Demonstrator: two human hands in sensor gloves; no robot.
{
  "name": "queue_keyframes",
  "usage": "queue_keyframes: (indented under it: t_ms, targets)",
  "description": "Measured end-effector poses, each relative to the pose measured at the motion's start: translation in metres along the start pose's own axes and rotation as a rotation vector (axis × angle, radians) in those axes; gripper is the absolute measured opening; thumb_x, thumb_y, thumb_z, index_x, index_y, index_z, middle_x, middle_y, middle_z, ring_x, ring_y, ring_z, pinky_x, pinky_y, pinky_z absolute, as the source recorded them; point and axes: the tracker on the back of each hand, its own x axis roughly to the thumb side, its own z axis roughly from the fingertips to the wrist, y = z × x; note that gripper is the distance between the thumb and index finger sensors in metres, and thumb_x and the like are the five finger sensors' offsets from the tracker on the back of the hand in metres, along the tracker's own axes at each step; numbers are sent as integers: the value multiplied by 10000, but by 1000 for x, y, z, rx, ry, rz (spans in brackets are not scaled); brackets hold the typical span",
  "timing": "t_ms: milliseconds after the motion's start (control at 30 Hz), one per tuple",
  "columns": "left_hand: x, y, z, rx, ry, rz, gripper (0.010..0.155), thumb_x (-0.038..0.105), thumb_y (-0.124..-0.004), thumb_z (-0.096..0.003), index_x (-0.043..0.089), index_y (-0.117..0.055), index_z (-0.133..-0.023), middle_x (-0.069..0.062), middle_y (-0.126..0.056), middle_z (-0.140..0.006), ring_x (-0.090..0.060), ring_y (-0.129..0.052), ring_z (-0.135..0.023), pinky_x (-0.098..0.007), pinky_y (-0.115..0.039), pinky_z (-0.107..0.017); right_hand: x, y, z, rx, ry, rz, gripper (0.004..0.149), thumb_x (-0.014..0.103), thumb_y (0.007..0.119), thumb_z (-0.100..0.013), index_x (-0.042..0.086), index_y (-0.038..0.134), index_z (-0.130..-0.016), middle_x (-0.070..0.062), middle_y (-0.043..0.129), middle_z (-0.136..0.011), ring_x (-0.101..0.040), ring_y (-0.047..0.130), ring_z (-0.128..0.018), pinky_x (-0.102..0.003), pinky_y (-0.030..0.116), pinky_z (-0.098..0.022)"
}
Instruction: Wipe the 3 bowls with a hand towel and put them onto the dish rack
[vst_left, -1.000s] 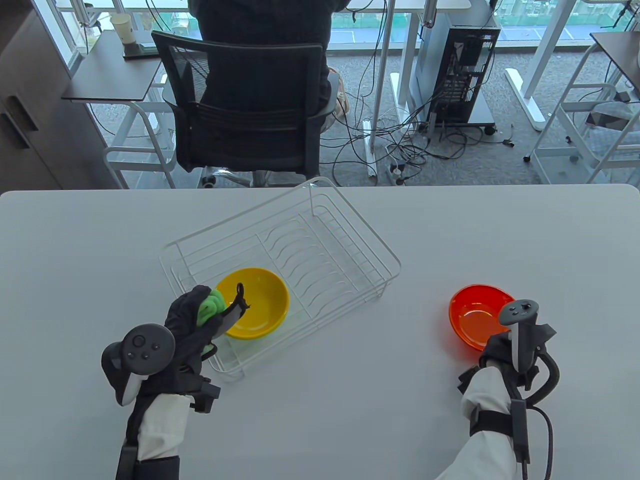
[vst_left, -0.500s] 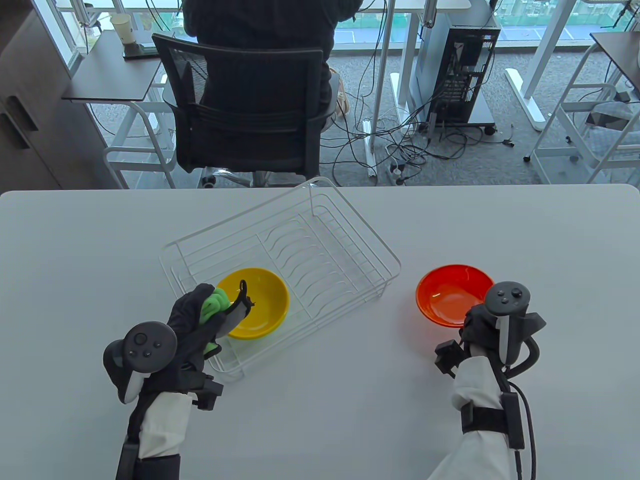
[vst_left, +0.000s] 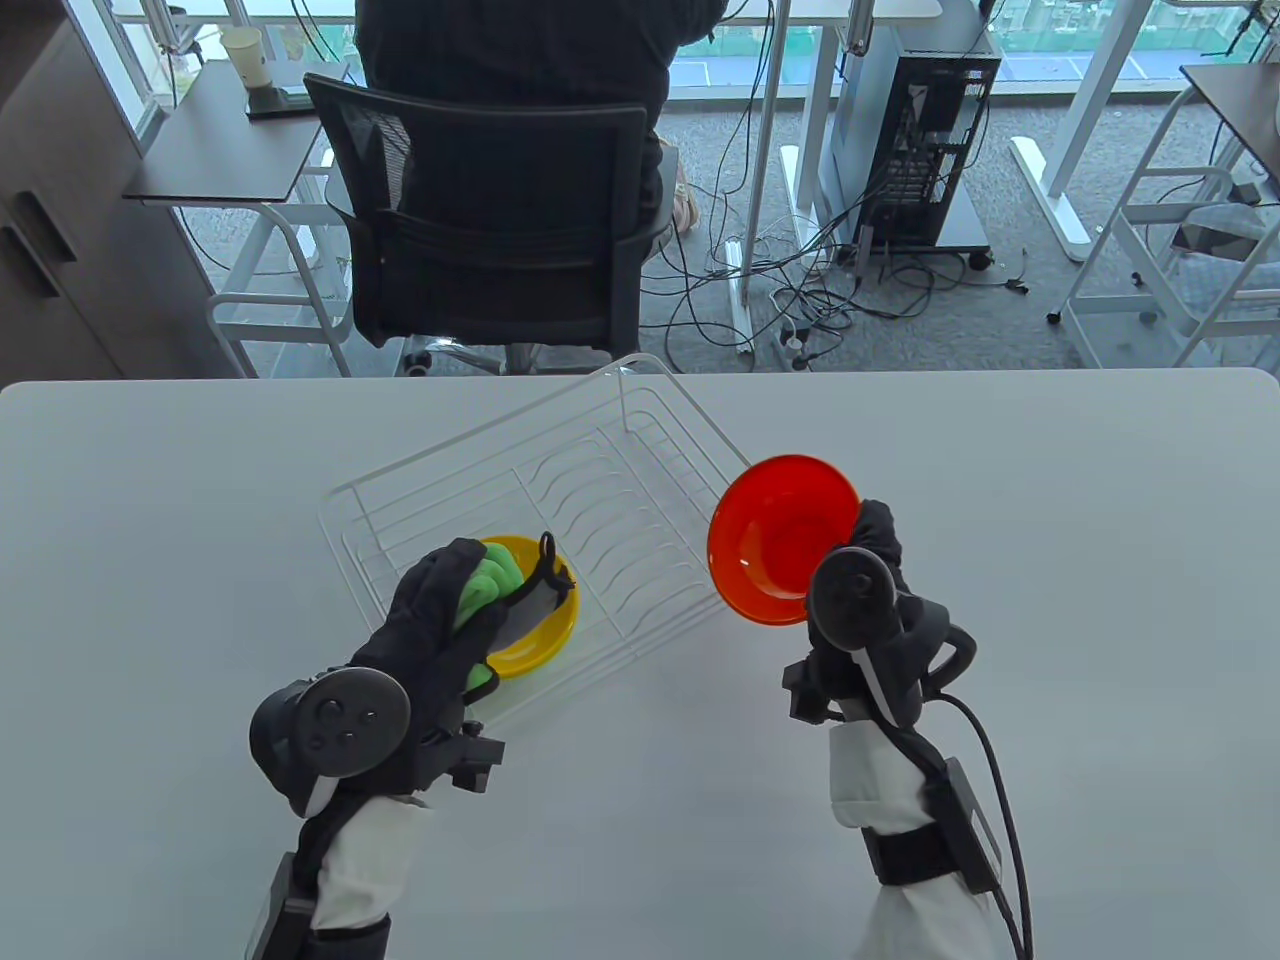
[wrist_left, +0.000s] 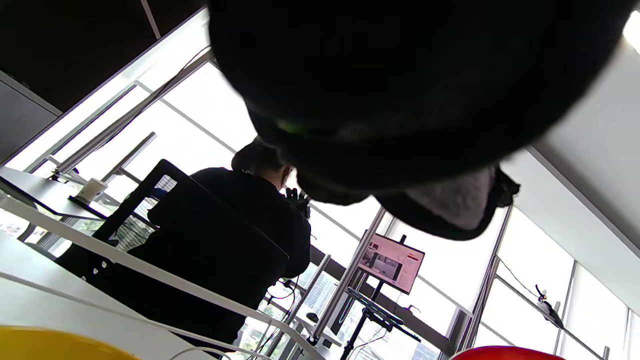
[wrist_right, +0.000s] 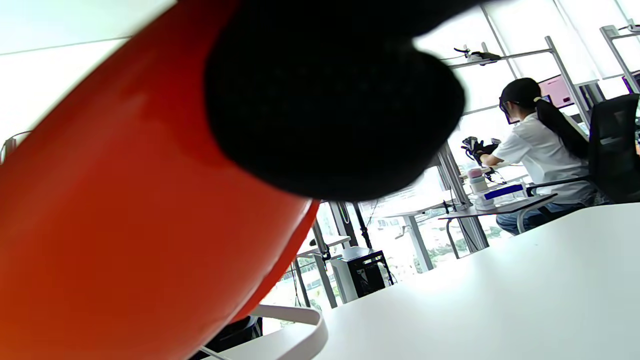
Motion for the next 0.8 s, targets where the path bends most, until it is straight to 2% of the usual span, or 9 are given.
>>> queue_keyframes:
  t_ms: [133, 533, 800]
  targets:
    - [14, -11, 3, -32, -56, -27, 602, 347, -849, -488, 189, -706, -1051, -271, -834, -959, -385, -1013, -711, -157, -966, -173, 24, -1, 14, 10, -94, -16, 545, 188, 812, -471, -59, 655, -930, -286, 834, -731, -142, 1052, -113, -154, 893, 6]
    - [22, -41, 19, -176, -148, -124, 617, 364, -842, -493, 174, -693, -1061, -287, -824, -963, -393, -1011, -715, -170, -971, -189, 77, 4, 60, 85, -331, -49, 541, 195, 821, -468, -55, 675, -924, -283, 847, -721, -136, 1051, -103, -155, 892, 12]
    - [23, -58, 24, -270, -165, -207, 618, 357, -841, -496, 167, -688, -1064, -291, -820, -965, -399, -1009, -719, -178, -971, -199, 105, 1, 94, 148, -466, -151, 536, 198, 817, -471, -53, 677, -924, -285, 849, -719, -134, 1054, -103, -154, 897, 11]
